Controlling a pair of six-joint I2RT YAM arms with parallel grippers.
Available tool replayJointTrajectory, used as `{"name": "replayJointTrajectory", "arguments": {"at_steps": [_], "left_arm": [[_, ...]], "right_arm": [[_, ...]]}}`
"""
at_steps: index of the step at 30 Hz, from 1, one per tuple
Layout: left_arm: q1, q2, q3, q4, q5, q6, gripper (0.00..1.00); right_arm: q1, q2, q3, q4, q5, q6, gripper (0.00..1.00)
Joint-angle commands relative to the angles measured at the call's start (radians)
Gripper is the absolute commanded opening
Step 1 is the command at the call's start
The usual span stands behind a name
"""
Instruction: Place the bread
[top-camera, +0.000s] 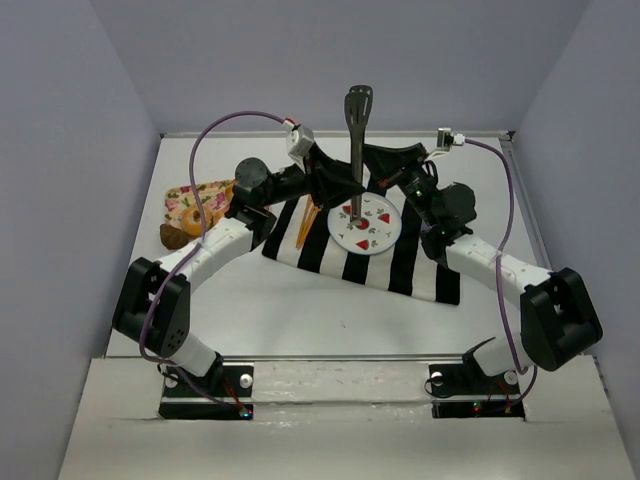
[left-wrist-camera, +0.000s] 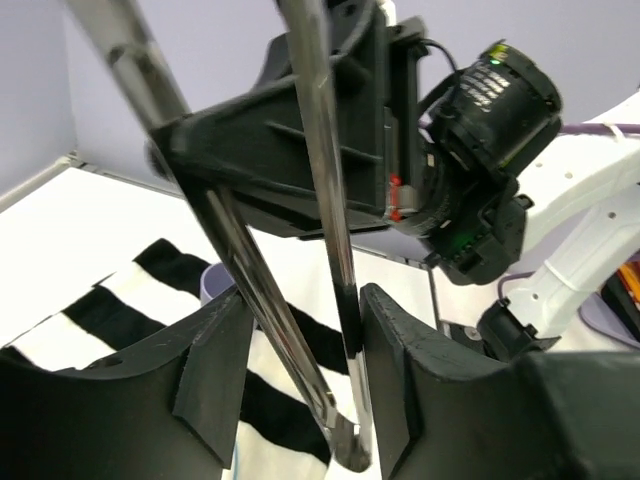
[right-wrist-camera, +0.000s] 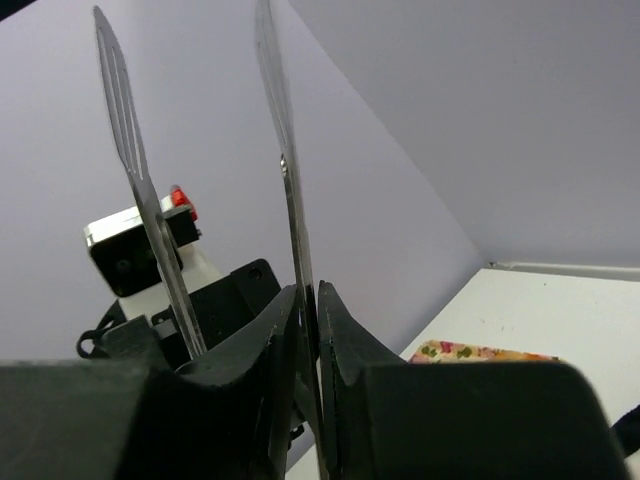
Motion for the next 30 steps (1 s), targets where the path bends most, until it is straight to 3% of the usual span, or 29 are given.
{"name": "replayJointTrajectory", "arguments": {"at_steps": [1, 9, 21, 25, 26, 27, 29, 30], "left_arm": [[0.019, -0.062, 0.014, 0.046, -0.039, 0.023, 0.53], [0.034, -0.118, -0.018, 0.006, -0.057, 0.026, 0.52], [0.039, -0.230, -0.061, -0.129, -0.137, 0.110, 0.48], [0.039, -0.318, -0.026, -0.458, -0.346, 0.151, 0.43], [0.040, -0.333, -0.017, -0.540, -0.505, 0.147, 0.42], [0.039, -0.354, 0.009, -0.697, -0.584, 0.132, 0.42], [0.040, -0.368, 0.030, -0.842, -0.810, 0.101, 0.42], [0.039, -0.376, 0.039, -0.955, -0.859, 0.063, 0.40]], "right_arm": [[0.010, -0.070, -0.006, 0.066, -0.013, -0.018, 0.24], [0.010, -0.139, -0.009, -0.025, -0.056, -0.071, 0.56], [0.010, -0.179, 0.052, -0.234, -0.025, -0.150, 0.67], [0.010, -0.271, 0.037, -0.427, 0.146, -0.275, 0.69], [0.010, -0.315, 0.039, -0.478, 0.186, -0.298, 0.69], [0.010, -0.337, 0.040, -0.572, 0.281, -0.321, 0.69], [0.010, -0.395, 0.040, -0.659, 0.372, -0.367, 0.69], [0.010, -0.415, 0.028, -0.688, 0.413, -0.378, 0.69]]}}
